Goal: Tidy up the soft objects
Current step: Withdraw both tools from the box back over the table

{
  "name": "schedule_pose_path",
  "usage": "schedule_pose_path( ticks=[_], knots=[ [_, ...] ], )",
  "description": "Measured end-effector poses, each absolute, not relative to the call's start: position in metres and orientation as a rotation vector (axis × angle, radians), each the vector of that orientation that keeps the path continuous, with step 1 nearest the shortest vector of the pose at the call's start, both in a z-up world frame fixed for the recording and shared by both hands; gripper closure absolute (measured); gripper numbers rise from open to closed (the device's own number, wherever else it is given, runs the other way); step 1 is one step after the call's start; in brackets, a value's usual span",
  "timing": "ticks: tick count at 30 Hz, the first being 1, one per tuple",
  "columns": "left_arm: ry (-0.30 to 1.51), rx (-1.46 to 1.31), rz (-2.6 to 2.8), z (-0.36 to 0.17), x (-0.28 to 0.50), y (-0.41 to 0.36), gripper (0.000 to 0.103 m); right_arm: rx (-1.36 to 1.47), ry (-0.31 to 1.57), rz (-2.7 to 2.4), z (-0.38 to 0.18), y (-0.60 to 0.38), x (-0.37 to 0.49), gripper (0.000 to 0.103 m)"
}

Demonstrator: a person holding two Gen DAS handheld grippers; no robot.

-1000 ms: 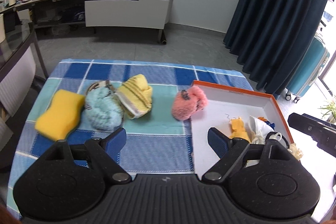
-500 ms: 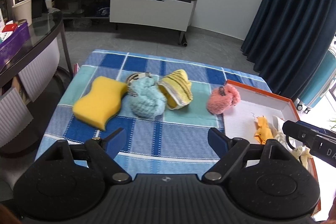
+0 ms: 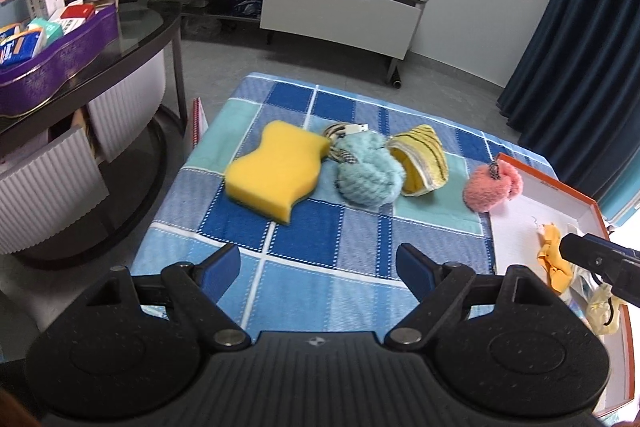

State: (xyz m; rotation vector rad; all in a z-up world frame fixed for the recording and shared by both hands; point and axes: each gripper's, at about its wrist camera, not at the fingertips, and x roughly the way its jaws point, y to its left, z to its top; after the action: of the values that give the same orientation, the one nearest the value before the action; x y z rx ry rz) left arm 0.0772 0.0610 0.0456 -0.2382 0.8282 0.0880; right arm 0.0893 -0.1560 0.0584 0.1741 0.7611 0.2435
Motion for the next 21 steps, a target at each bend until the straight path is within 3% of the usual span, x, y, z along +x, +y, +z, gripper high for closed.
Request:
schedule_pose_path(
  ticks=[21],
  knots=[
    [0.841, -0.246, 0.108, 0.038, 0.081, 0.087, 0.016, 0.142, 0.799, 0.292, 0.050, -0.120, 0.101, 0.064]
  ],
)
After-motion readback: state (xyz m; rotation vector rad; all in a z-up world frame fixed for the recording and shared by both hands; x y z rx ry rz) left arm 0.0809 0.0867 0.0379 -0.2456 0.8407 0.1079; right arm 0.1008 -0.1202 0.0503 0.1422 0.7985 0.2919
